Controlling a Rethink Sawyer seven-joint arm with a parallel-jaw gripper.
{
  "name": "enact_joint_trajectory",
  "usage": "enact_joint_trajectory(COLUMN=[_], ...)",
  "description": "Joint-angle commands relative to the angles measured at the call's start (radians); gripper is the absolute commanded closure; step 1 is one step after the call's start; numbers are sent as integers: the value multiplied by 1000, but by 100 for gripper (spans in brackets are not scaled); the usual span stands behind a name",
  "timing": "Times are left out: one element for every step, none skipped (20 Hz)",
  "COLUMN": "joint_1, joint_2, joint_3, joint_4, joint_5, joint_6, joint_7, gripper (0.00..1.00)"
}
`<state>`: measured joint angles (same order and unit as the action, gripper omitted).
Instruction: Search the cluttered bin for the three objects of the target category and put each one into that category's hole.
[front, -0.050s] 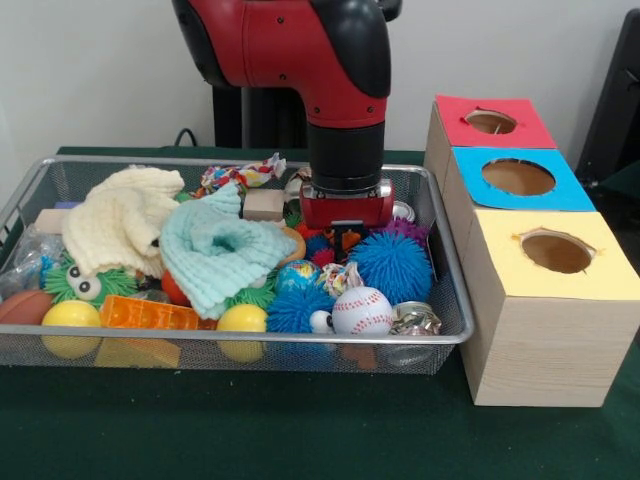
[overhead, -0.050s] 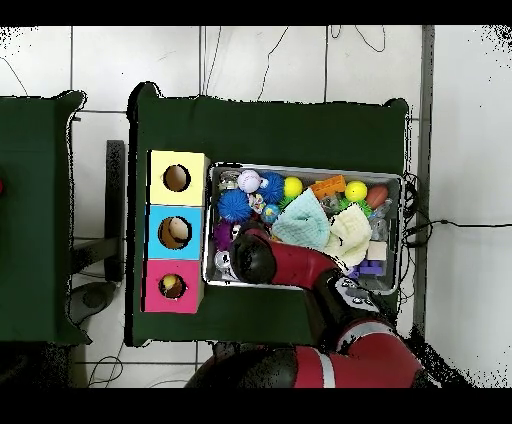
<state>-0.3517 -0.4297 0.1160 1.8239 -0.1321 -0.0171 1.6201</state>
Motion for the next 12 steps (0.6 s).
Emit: enact_joint_trajectory(joint_1=[118, 133, 143, 155, 163, 171, 174, 181, 188, 191, 193, 195], joint_2=[-27, -76, -105, -129, -144, -158, -167, -173, -180, -189, -193, -198], joint_3=[-121, -141, -157, -169, -178, -187, -191, -197, -203, -207, -209, -211], joint_4=[-77, -84, -91, -96, -99, -102, -106, -109, -113, -109, -110, -111], joint_5=[68, 71, 71, 72, 69, 66, 61, 55, 50, 42, 36, 30], joint_6=[360, 451, 509, 564, 595, 626, 647, 670, 692, 710, 719, 728], joint_7=[112, 100, 93, 92, 94, 95, 98, 102, 106, 111, 113, 116], gripper=[100, 100, 100, 100, 100, 100, 100, 100, 100, 100, 100, 100])
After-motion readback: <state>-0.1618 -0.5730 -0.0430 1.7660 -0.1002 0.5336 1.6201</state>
